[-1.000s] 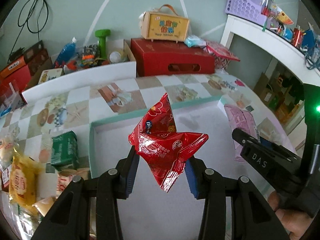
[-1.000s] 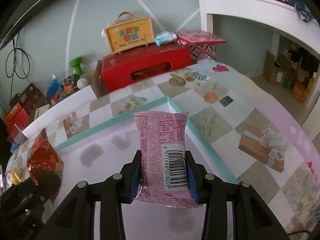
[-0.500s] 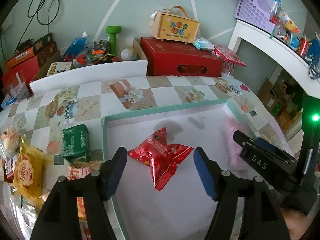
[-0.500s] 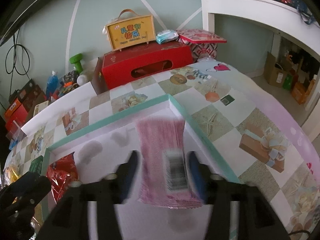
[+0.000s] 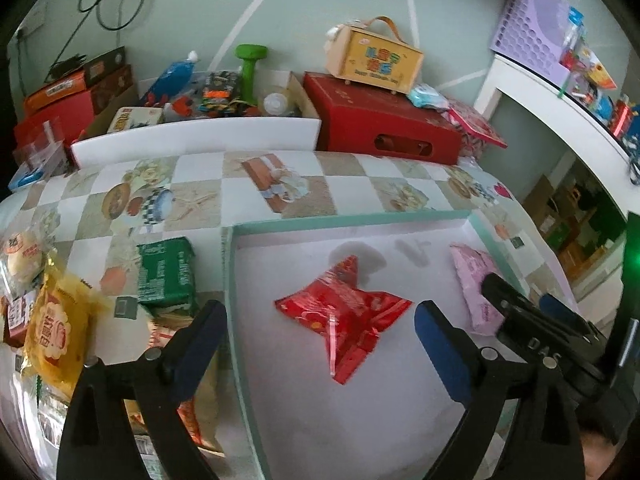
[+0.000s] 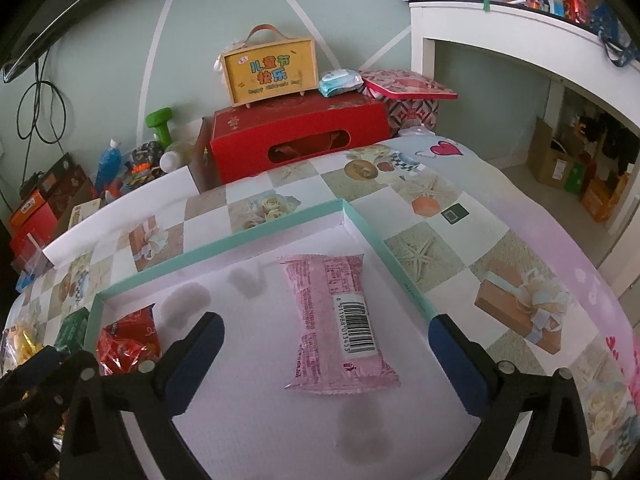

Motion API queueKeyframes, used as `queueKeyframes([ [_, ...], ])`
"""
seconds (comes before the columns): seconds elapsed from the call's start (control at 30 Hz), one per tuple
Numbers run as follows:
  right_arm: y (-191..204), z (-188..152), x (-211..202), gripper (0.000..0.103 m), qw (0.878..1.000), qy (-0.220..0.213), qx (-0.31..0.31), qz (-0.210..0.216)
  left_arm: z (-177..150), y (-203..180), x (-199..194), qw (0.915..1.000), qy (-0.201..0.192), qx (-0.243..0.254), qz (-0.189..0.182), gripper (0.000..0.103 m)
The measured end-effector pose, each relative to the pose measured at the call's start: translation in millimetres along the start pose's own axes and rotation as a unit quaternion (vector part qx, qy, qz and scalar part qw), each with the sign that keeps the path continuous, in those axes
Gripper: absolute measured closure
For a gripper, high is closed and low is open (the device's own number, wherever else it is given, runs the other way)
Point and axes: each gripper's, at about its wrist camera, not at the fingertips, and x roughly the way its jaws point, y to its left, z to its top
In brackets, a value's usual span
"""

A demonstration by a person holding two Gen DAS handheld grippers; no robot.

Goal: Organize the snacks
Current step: 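Withdraw both tools from the tray back toward the snack pile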

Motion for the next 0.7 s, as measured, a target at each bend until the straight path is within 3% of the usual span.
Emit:
queueKeyframes([
  [0.07, -0.7, -0.5, -0.1, 0.0, 1.0, -0.001, 0.002, -0.001, 0.2, 5.7, 1.0, 0.9999, -0.004, -0.012, 0.007, 0.001],
  [0.33, 0.7, -1.0, 0.4, 0.0, 1.0, 0.003, -0.009, -0.006, -0.9, 26.1, 3.4, 0.9984, 0.0, -0.056, 0.0, 0.001],
  [0.57, 3.8, -1.4, -7.0, 0.0, 1.0, -0.015, -0.018, -0.006, 1.1, 32.3, -14.8, 0.9964, -0.051, -0.062, 0.029, 0.001],
  [0.7, 3.6, -1.2, -8.1, 0.0, 1.0, -0.006, -0.018, -0.009, 2.7, 41.0, -25.7, 0.9949, -0.065, -0.074, 0.023, 0.001],
])
